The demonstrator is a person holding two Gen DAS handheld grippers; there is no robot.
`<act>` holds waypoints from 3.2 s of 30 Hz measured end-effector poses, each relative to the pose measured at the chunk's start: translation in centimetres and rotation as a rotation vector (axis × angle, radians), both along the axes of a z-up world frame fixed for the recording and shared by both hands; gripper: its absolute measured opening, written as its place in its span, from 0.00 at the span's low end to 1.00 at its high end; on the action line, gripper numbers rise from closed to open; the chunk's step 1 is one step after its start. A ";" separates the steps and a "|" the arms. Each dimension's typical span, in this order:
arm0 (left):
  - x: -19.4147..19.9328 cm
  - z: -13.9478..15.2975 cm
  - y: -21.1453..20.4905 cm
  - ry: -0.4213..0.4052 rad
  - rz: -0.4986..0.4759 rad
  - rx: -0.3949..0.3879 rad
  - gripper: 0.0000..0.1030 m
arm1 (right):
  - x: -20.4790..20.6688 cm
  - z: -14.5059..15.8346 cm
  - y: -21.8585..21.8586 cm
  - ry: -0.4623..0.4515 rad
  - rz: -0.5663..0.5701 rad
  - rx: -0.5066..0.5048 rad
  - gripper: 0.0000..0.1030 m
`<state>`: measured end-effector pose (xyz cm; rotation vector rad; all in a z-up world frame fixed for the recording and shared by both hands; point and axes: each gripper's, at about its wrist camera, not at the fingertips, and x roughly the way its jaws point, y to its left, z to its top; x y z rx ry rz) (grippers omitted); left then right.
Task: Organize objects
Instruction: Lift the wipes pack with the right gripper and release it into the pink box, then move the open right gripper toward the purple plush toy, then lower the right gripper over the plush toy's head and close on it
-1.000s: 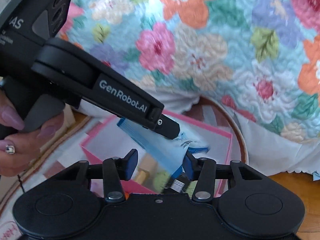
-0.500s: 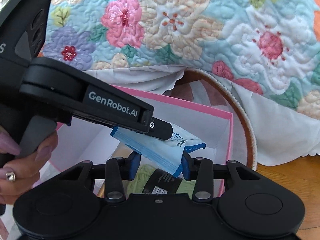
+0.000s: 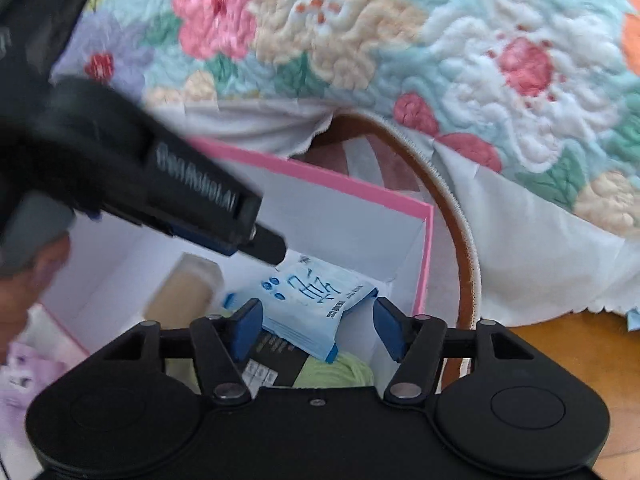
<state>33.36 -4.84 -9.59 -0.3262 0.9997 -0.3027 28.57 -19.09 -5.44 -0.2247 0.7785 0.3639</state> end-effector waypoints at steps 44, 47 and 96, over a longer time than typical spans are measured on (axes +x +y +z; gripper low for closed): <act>-22.8 12.2 9.6 -0.037 -0.048 0.087 0.45 | -21.6 13.1 2.7 0.035 0.238 0.156 0.78; -23.0 11.1 11.0 -0.025 -0.025 0.080 0.45 | -21.6 11.8 4.2 0.058 0.270 0.168 0.78; -20.6 -7.0 15.6 0.118 0.204 -0.010 0.46 | -15.7 -7.7 12.6 0.194 0.318 0.205 0.77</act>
